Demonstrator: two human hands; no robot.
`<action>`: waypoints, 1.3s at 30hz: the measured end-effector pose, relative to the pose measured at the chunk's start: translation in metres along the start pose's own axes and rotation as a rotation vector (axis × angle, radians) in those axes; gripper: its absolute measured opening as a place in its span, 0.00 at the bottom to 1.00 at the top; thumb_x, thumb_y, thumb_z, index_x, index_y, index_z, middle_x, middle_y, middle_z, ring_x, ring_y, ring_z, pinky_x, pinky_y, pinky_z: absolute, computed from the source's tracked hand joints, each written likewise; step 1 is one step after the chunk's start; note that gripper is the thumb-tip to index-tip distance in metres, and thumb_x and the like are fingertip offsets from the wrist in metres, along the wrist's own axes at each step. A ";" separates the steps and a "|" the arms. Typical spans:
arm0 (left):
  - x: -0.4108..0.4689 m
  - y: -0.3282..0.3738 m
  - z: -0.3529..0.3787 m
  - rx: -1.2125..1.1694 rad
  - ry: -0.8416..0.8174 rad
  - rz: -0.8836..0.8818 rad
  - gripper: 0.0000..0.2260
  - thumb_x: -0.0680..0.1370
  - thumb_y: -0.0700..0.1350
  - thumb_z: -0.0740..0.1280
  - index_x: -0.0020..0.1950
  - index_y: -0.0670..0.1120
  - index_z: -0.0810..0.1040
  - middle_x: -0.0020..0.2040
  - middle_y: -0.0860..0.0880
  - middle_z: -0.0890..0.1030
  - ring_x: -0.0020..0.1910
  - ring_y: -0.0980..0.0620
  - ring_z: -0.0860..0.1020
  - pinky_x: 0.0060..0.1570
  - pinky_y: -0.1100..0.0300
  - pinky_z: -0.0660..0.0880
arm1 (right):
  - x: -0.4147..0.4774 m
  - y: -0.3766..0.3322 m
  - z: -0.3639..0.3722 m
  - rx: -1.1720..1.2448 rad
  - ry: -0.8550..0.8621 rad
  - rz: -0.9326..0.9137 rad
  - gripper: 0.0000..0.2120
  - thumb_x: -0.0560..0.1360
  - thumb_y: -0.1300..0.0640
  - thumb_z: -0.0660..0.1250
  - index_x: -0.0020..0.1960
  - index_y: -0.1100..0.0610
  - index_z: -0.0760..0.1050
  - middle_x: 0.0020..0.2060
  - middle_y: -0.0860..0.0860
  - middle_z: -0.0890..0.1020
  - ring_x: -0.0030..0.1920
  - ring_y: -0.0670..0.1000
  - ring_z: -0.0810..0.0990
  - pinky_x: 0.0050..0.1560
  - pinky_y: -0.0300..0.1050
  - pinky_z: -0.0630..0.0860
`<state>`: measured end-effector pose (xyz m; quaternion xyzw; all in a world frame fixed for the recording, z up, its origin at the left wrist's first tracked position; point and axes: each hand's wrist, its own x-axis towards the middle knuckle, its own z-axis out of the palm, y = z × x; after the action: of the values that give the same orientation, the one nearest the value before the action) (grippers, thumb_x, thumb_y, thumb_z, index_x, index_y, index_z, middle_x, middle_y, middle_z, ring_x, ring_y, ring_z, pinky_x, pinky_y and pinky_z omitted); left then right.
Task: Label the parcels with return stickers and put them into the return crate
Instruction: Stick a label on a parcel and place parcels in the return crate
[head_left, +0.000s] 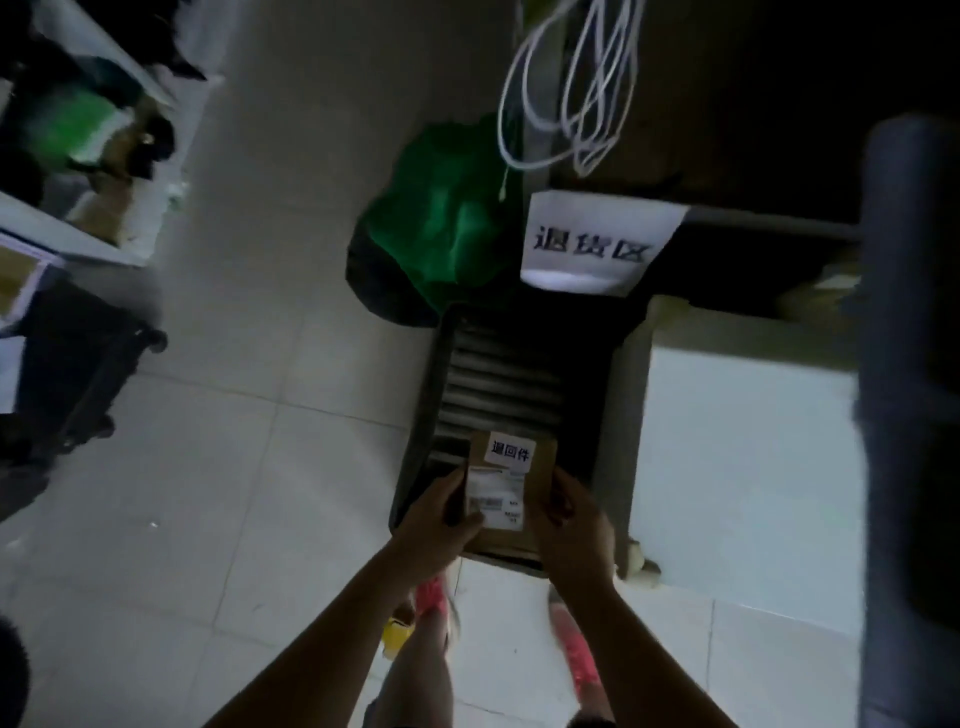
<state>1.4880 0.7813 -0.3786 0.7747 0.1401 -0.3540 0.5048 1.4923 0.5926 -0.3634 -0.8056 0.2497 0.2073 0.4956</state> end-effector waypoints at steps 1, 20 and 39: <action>0.021 -0.020 -0.002 0.011 -0.014 -0.002 0.23 0.80 0.46 0.70 0.73 0.60 0.69 0.65 0.58 0.79 0.66 0.58 0.77 0.60 0.59 0.79 | 0.016 0.010 0.017 -0.038 0.023 0.019 0.05 0.79 0.43 0.69 0.54 0.39 0.79 0.40 0.36 0.83 0.40 0.39 0.84 0.29 0.28 0.73; 0.287 -0.336 0.167 0.042 0.053 -0.070 0.24 0.72 0.33 0.73 0.65 0.51 0.77 0.58 0.52 0.82 0.57 0.57 0.81 0.56 0.56 0.80 | 0.211 0.347 0.213 -0.491 -0.045 0.253 0.22 0.78 0.55 0.71 0.70 0.53 0.72 0.51 0.52 0.84 0.42 0.48 0.82 0.31 0.36 0.75; 0.043 0.023 -0.086 1.147 0.443 0.480 0.24 0.75 0.47 0.70 0.70 0.46 0.72 0.66 0.45 0.74 0.64 0.44 0.72 0.59 0.51 0.72 | 0.026 -0.029 0.038 -0.966 0.144 -0.191 0.29 0.74 0.54 0.69 0.74 0.49 0.67 0.74 0.49 0.69 0.70 0.54 0.70 0.66 0.55 0.71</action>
<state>1.5664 0.8404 -0.3719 0.9851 -0.1468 -0.0826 0.0360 1.5274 0.6325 -0.3746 -0.9748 0.0837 0.1967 0.0639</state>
